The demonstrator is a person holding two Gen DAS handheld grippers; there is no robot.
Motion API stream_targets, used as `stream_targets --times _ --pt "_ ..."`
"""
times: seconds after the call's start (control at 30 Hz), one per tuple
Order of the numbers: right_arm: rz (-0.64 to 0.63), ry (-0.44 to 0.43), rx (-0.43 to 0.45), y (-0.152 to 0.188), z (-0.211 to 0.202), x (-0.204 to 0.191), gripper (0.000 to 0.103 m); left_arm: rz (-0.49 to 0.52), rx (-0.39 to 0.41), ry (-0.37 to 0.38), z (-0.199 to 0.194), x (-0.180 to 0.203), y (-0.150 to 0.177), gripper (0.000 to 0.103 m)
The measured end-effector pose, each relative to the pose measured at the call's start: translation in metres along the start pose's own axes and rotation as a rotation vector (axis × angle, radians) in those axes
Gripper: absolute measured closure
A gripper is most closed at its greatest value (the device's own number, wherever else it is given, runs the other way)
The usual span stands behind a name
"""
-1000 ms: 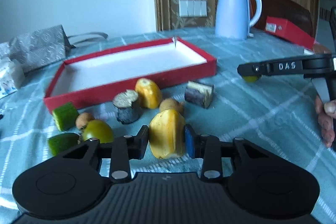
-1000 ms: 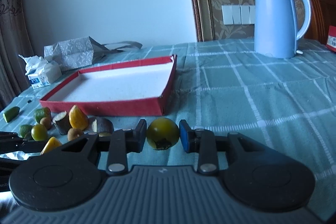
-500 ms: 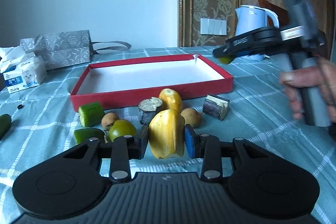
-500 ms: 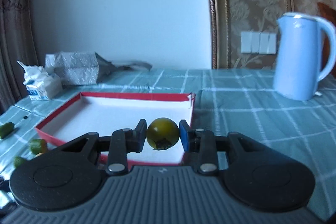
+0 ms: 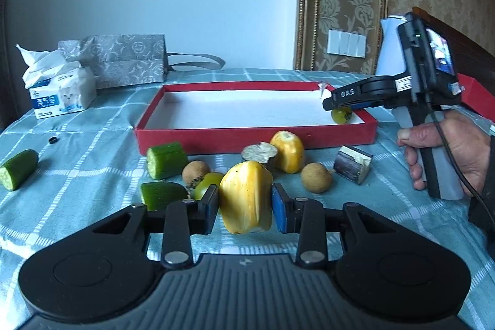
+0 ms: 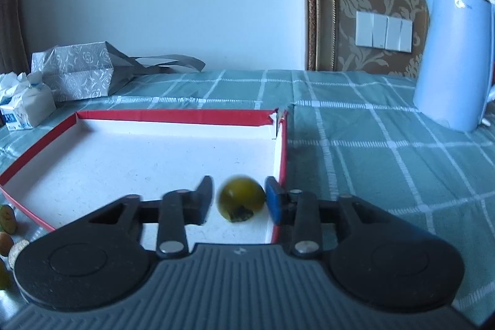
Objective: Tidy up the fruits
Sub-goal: 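Lower the tomato into the tray and open the right gripper, then lower the yellow chunk into the tray and open the left gripper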
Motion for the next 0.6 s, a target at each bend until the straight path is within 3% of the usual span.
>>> stream_targets --times 0.1,0.17,0.33,0.6 --pt "0.013 0.007 0.065 -0.002 -0.017 -0.001 0.053 -0.005 0.001 -0.016 0.0 -0.001 -0.001 0.068" --pt "0.021 0.015 0.113 -0.003 -0.032 0.0 0.032 -0.006 0.0 -0.024 -0.001 -0.001 -0.001 0.068" --pt "0.021 0.007 0.207 0.012 -0.079 0.011 0.027 0.003 0.012 -0.072 -0.007 0.002 -0.004 0.068" --pt "0.091 0.0 0.238 0.036 -0.104 0.039 0.022 0.053 0.089 -0.151 -0.012 0.011 -0.043 0.068"
Point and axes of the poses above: each gripper's, at about its wrist camera, not at the fingertips, and z roughly the way its jaws point, x to its right, y to its underside, the point moved 2 cm from there along z, roughly the way its jaws point, and after that the axes turned 4 degrees about -x, right-handed, at the moved point
